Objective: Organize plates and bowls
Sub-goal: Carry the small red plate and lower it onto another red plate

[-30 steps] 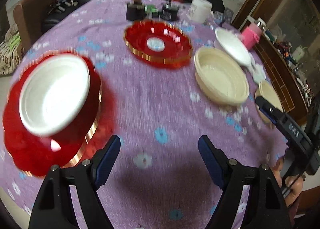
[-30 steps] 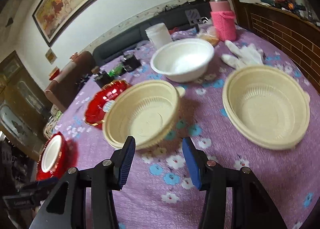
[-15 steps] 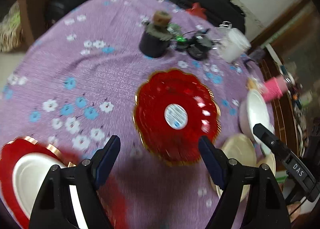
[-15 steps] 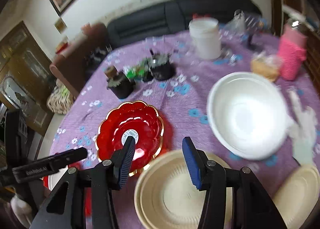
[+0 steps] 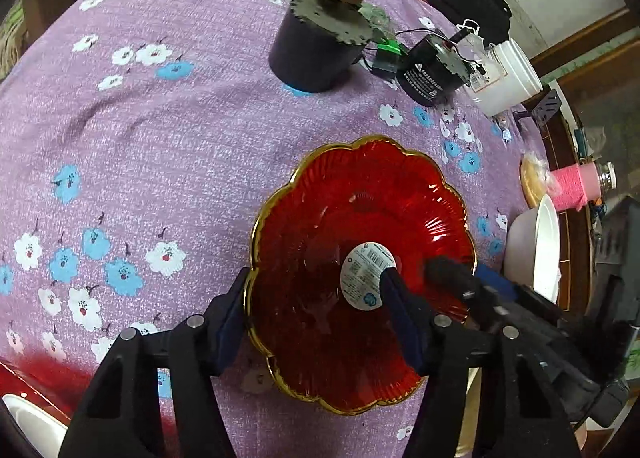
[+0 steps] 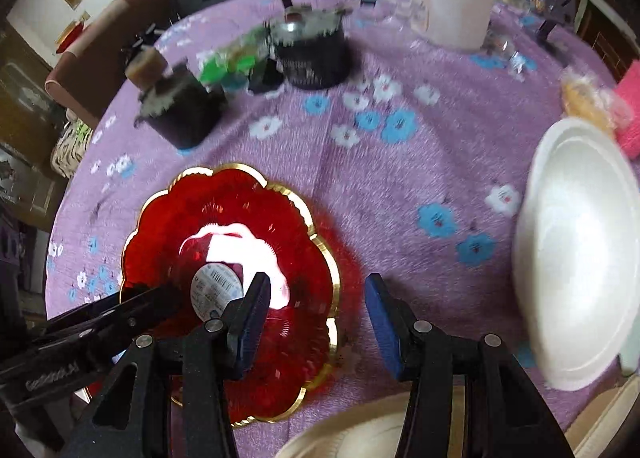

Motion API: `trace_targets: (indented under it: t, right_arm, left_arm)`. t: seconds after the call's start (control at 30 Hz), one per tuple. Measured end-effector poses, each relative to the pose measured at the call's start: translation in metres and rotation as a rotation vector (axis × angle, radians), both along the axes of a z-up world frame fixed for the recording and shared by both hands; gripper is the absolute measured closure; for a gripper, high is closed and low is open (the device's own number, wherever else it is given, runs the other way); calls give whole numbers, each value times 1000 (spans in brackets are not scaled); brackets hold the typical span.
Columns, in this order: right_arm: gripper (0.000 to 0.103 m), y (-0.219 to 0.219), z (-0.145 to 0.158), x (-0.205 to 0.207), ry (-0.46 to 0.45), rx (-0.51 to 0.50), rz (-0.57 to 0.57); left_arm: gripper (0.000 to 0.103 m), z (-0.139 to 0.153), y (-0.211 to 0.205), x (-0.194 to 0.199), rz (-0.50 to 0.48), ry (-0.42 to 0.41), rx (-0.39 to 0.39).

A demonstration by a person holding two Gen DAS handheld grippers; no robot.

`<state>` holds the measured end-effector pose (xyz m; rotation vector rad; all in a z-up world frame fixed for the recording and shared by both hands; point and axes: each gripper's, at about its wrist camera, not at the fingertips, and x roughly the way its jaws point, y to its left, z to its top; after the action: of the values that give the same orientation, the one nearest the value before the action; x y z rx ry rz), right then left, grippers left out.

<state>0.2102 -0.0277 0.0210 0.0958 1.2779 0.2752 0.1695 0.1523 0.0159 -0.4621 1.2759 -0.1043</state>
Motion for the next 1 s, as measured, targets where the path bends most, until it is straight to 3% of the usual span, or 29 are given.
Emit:
trace_targets:
  t: [0.07,0.17,0.27,0.43,0.67,0.83,1.0]
  right_arm:
    - [59,1,-7,-1,17,22,-6]
    - [77,3,0,-7,-34,-32,-7]
    - [85,-1,19,-15,-85,25,-11]
    - [87,14,65,-58,-241,82,73]
    - [87,73,84,-122,-247,223,173]
    - [87,124,86,-166,-239,278,282]
    - [87,160,81,-195,-247,268,343]
  left_arm:
    - [45,0,-5,-1,-19,-4,5]
    - [45,5,-5,-9,-14,-11,45]
    - [45,22,5,-21,4,-47,41]
    - [45,69,31,-69,20,-146,74]
    - [44,114,81,-163,92,-256,268]
    - [44,122,118,-219,161,-273,339]
    - [44,116,143,-255,213,-268,376]
